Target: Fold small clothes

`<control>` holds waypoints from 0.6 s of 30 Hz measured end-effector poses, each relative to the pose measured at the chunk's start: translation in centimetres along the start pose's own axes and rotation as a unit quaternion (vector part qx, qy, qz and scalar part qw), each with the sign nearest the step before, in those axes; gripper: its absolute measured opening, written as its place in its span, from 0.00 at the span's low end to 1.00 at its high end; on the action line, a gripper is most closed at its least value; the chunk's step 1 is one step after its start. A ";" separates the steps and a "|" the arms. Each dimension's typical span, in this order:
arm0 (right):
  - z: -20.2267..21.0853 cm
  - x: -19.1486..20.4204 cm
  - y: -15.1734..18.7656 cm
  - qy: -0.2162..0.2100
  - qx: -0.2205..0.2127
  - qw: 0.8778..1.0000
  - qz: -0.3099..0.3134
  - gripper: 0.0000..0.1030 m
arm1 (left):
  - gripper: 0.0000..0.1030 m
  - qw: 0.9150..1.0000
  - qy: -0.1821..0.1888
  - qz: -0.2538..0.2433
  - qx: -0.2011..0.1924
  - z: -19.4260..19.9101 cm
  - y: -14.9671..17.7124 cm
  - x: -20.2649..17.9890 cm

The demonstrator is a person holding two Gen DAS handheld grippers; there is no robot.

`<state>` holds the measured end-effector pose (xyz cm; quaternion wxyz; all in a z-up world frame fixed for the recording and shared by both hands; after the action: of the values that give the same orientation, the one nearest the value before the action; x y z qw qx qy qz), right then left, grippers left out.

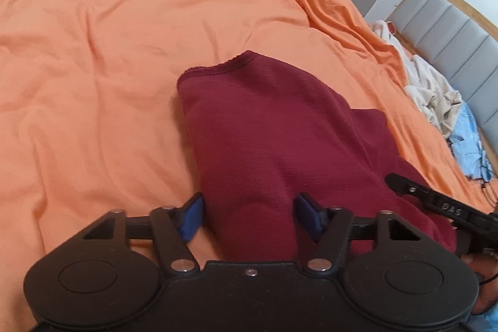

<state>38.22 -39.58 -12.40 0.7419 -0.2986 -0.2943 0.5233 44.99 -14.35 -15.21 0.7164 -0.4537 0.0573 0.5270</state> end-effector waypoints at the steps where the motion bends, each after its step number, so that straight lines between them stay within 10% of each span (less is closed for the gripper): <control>1: 0.1 0.0 0.0 -0.001 -0.002 1.000 0.003 0.43 | 0.60 1.000 0.000 -0.001 0.000 0.0 0.0 -0.1; 8: 1.6 1.0 -1.1 -0.007 -0.041 0.999 0.024 0.22 | 0.32 1.000 -0.002 -0.016 -0.016 0.6 -0.8 -1.3; 18: 5.0 5.2 -7.4 -0.044 -0.133 0.989 0.048 0.21 | 0.27 0.995 -0.001 -0.077 -0.061 3.3 -6.5 -5.3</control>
<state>40.37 -35.97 -2.91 0.6560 -0.3851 -0.3793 0.5268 46.63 -15.91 -6.50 0.7258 -0.4994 -0.0108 0.4730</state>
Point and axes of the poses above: each gripper's, at about its wrist camera, not at the fingertips, and z roughly against the way its jaws point, x to its left, y to its underside, the point moved 10 cm from there along -z, roughly the way its jaws point, and after that the axes turned 13 degrees about y, right-handed, at the moved point
